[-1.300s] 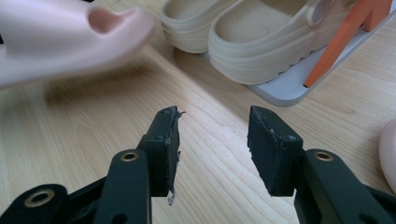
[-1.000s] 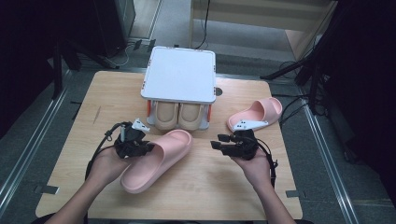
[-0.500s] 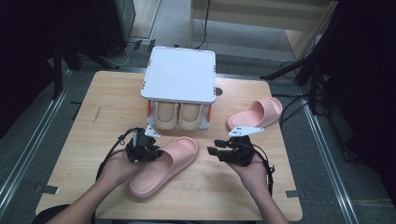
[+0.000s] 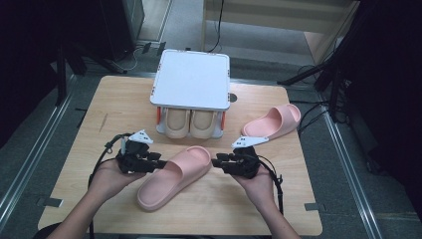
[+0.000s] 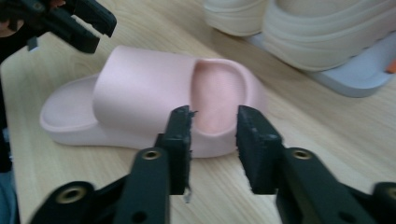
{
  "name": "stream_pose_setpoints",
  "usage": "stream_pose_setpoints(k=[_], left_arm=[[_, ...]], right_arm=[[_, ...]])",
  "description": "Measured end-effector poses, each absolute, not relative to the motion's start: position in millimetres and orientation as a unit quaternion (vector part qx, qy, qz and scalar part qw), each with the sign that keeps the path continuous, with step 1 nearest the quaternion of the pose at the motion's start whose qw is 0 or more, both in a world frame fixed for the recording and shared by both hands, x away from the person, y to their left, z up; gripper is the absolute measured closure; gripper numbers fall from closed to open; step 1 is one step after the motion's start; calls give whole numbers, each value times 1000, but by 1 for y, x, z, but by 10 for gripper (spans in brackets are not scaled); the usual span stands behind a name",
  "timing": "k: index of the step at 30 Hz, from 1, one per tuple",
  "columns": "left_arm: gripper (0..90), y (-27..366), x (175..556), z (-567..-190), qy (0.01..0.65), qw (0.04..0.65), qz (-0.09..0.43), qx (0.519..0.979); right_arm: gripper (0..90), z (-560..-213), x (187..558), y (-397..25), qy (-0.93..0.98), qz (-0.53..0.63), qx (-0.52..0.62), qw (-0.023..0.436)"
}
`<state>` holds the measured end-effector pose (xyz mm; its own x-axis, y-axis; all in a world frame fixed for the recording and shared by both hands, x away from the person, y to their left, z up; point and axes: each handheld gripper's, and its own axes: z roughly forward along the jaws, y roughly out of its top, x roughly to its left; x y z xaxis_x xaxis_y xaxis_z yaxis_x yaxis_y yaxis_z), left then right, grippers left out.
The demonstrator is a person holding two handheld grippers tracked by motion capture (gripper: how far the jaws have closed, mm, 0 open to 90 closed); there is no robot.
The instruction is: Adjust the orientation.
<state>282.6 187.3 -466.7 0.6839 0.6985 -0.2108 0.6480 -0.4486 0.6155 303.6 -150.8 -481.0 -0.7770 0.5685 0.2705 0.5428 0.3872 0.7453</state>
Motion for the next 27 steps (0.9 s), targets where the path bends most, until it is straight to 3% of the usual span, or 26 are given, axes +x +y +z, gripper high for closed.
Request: stream_pose_setpoints(k=[2,5,11,27], left_arm=[[793,191,286,-472,406,336,37,849],[835,190,289,-478,406,323,40,854],[834,186,299,-496,415,296,38,859],[833,175,281,-503,405,311,-15,860]], right_arm=[[798,-485,302,-144,837,437,329,3],[857,-488,301,-138,844,428,323,-7],[900,-500,294,-119,855,411,311,-47],[886,-506,307,-112,861,393,321,-21]])
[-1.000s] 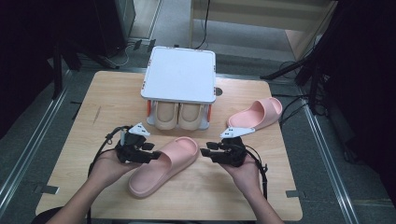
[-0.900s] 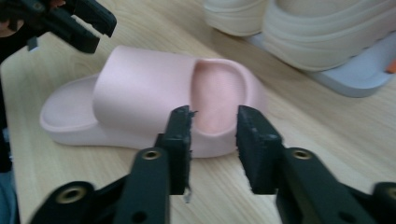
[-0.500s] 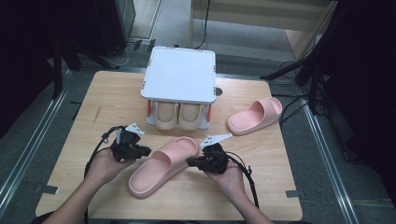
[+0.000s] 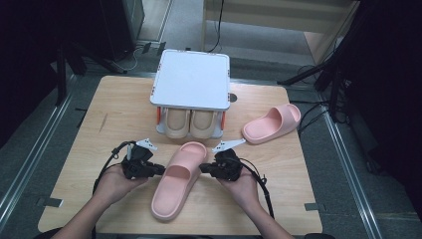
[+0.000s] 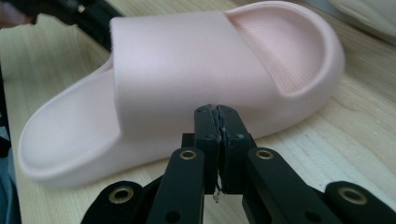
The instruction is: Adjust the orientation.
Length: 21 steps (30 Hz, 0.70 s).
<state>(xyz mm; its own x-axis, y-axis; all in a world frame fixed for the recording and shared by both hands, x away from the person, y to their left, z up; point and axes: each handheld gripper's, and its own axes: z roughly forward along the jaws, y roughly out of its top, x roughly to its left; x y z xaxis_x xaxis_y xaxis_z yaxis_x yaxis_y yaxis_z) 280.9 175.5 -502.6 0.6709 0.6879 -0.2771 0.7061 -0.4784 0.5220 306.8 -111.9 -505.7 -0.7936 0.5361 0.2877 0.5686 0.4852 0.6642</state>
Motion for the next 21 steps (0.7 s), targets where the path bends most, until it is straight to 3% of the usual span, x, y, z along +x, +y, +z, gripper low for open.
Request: stream_pose_setpoints(k=[12,21], left_arm=[[816,171,266,-505,406,314,-19,858],[666,190,274,-489,439,349,-3,828]], right_arm=[[882,-505,318,-105,-861,-394,-320,10],[816,-497,320,-111,-858,-402,-320,-3]])
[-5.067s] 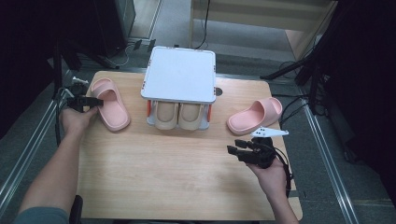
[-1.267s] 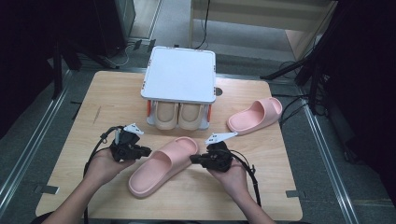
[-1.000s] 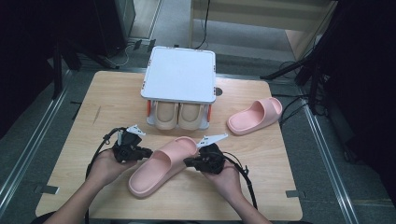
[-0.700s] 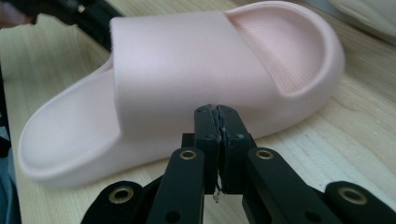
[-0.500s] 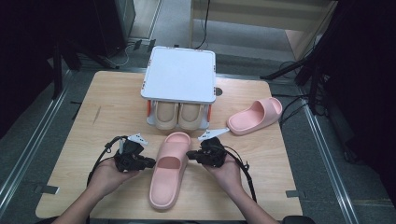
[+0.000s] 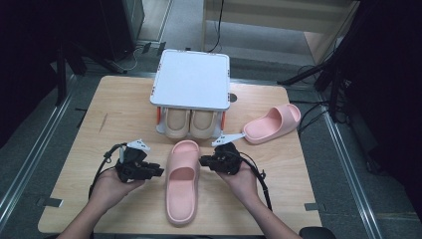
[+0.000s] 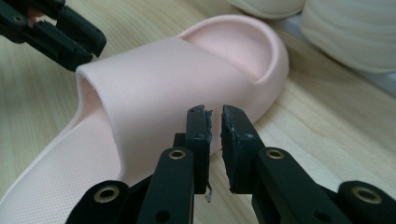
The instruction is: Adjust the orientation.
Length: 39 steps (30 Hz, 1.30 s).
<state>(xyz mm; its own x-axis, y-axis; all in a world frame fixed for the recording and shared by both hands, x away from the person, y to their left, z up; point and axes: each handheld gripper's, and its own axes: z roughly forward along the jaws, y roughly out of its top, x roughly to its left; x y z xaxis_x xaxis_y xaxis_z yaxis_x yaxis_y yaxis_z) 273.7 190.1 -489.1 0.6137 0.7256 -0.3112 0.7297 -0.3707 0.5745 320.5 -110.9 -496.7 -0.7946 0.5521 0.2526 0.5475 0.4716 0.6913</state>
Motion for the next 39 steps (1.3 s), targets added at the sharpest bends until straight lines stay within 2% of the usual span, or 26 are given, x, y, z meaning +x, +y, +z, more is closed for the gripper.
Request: stream_pose_setpoints(k=[6,11,15,26,28,35,37,39], left_arm=[[566,195,280,-479,436,358,1,826],[515,197,285,-474,434,362,5,825],[508,197,290,-472,432,366,6,824],[505,189,299,-471,422,360,8,832],[503,188,299,-471,423,362,8,830],[501,191,300,-470,425,365,7,828],[502,191,300,-470,426,364,6,828],[502,191,300,-471,426,364,4,828]], right_arm=[[743,-485,320,-125,850,413,326,26],[553,-473,319,-138,838,435,328,26],[478,-462,318,-147,832,445,330,34],[450,-442,330,-196,817,432,376,63],[400,-443,337,-206,814,424,393,64],[408,-449,357,-242,793,416,438,84],[385,-450,360,-250,785,420,447,92],[321,-453,364,-256,777,421,459,97]])
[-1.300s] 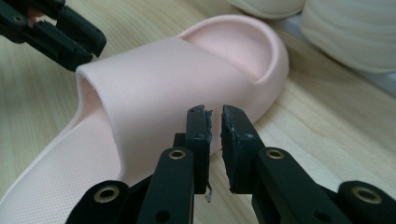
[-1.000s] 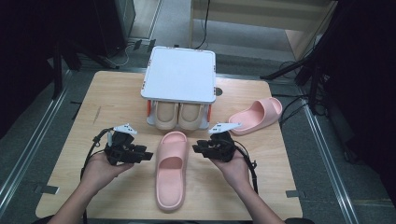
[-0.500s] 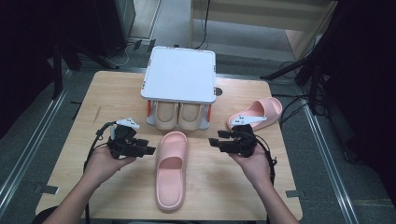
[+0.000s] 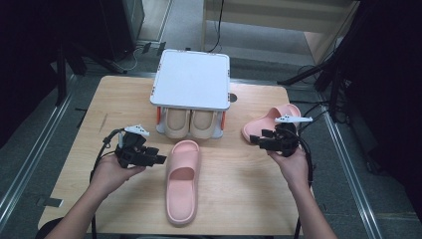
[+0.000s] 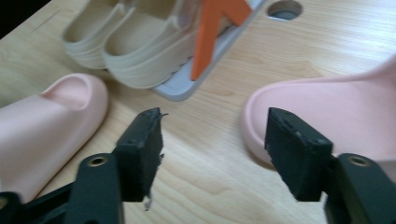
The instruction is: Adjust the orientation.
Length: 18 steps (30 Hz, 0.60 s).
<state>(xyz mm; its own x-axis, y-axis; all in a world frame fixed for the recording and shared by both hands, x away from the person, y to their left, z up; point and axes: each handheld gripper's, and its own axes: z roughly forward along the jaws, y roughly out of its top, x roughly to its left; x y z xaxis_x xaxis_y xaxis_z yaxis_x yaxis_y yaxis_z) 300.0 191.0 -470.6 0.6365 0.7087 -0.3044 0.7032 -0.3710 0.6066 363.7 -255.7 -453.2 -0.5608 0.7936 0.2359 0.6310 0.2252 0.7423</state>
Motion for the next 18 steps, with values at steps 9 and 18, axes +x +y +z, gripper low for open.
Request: stream_pose_setpoints(k=[9,18], left_arm=[[503,193,298,-471,425,363,3,829],[503,194,293,-472,423,362,3,830]], right_arm=[[303,-461,377,-289,748,405,507,141],[304,-472,398,-314,711,385,565,165]])
